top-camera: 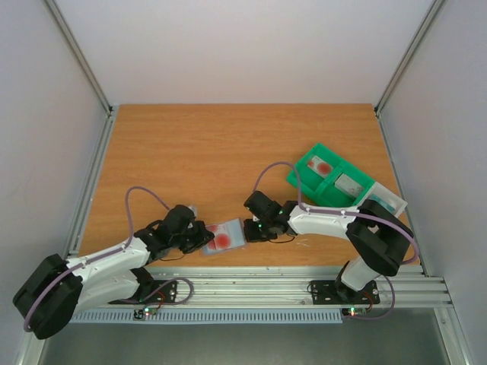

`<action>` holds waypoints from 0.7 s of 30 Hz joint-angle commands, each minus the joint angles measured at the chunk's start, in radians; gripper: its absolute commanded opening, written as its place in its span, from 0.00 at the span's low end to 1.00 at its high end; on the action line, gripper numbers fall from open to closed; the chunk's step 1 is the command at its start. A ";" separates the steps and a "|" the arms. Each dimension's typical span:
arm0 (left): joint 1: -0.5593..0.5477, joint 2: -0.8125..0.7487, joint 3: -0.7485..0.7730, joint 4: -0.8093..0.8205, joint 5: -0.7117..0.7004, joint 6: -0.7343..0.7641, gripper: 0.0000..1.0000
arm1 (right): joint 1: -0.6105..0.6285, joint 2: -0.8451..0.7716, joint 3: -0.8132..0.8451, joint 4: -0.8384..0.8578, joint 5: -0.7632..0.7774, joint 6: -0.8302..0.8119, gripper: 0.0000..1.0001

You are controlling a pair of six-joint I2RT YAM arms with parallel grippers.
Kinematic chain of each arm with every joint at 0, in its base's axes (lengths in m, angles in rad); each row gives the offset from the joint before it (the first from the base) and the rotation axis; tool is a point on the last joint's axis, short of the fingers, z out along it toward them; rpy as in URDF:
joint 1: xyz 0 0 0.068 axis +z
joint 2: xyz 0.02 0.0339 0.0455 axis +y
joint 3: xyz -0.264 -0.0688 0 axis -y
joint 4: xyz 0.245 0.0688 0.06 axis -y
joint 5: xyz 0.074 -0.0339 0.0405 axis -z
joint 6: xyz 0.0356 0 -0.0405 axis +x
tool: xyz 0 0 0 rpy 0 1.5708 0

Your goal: Take the credit cards out of the card holder

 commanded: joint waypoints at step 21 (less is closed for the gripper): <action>0.004 0.067 0.056 0.078 0.061 0.019 0.14 | 0.008 0.116 0.085 0.163 -0.161 0.033 0.04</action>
